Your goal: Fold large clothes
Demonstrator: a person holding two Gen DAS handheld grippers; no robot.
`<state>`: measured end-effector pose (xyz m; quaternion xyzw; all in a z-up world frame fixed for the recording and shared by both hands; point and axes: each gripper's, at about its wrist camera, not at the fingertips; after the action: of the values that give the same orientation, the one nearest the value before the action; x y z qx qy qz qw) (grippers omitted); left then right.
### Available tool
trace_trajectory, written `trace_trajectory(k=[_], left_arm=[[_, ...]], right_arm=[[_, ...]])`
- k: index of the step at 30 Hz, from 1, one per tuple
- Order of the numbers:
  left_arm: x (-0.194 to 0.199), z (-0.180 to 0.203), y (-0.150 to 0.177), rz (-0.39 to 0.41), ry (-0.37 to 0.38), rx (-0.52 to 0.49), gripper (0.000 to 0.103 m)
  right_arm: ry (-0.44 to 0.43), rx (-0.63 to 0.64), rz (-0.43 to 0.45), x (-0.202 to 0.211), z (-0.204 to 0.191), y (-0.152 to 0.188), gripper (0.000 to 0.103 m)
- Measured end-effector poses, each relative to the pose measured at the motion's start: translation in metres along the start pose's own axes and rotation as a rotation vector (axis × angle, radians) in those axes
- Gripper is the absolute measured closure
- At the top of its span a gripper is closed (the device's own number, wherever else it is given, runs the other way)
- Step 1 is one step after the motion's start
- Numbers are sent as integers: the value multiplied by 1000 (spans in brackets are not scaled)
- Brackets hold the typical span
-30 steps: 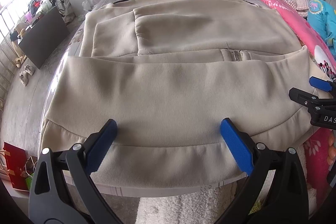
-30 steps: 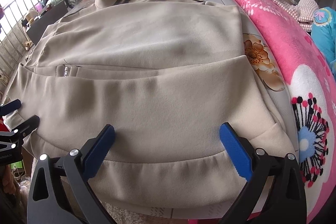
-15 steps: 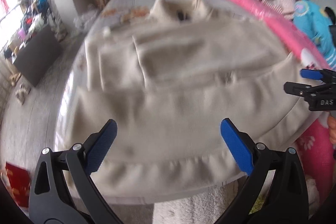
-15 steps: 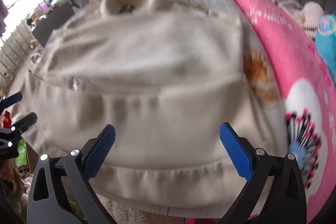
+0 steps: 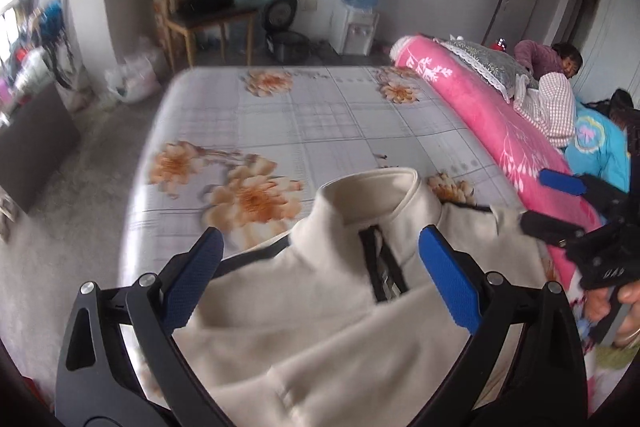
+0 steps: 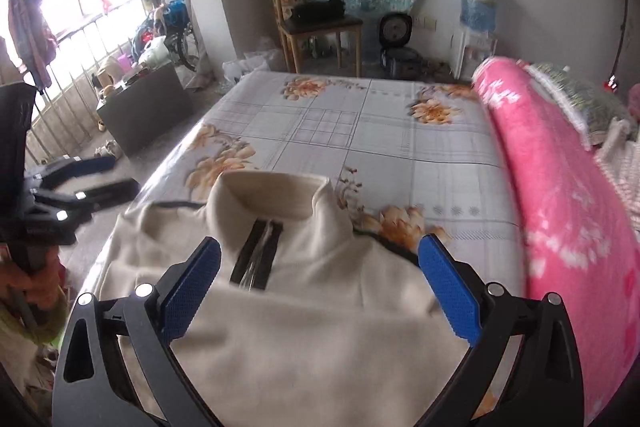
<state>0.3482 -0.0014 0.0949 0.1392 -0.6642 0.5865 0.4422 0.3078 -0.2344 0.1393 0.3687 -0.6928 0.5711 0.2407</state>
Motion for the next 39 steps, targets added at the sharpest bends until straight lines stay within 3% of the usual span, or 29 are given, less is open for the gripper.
trace_trajectory(k=[3,7,11,14,16,22,26,31,37,39], left_arm=[[-48,-1,-17,-64,9,15,24],[-100,-3,-14,-161,-9,63,46],[-123,-7,0,-232,-35,54,77],[-110,-5,6,-206,-30,26,90],[-96,1,7,-186,-28,-3,92],[-32,30,14,-82,24,-120,93],[3,46,38,-57,69,-169,93],[22,63,85,-59,111,-229,92],[-12,64,128,-166,101,-208,91],[-12,63,132,-157,102,-215,90]], right_arm=[[15,-50,-79,-55,7,-30,12],[35,-112,-186,-114,18,-39,25],[37,-158,-274,-147,32,-31,50],[5,-152,-289,-139,33,-21,76],[-5,-113,-276,-125,28,-15,85],[-24,16,-176,-55,7,0,86],[-36,79,-127,-15,2,23,86],[-15,221,-70,14,-8,77,86],[28,290,-219,-6,-1,137,79],[-28,301,-208,13,1,142,77]])
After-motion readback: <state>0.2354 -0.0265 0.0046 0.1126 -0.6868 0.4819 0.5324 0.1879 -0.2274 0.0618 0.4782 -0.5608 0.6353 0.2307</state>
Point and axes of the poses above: each gripper's, at about its wrist camera, not at the fingertips, and x roughly against the way its jaws point, z to its right, y to its underside, and after that the axes turned 9 degrees about -x, right-handed
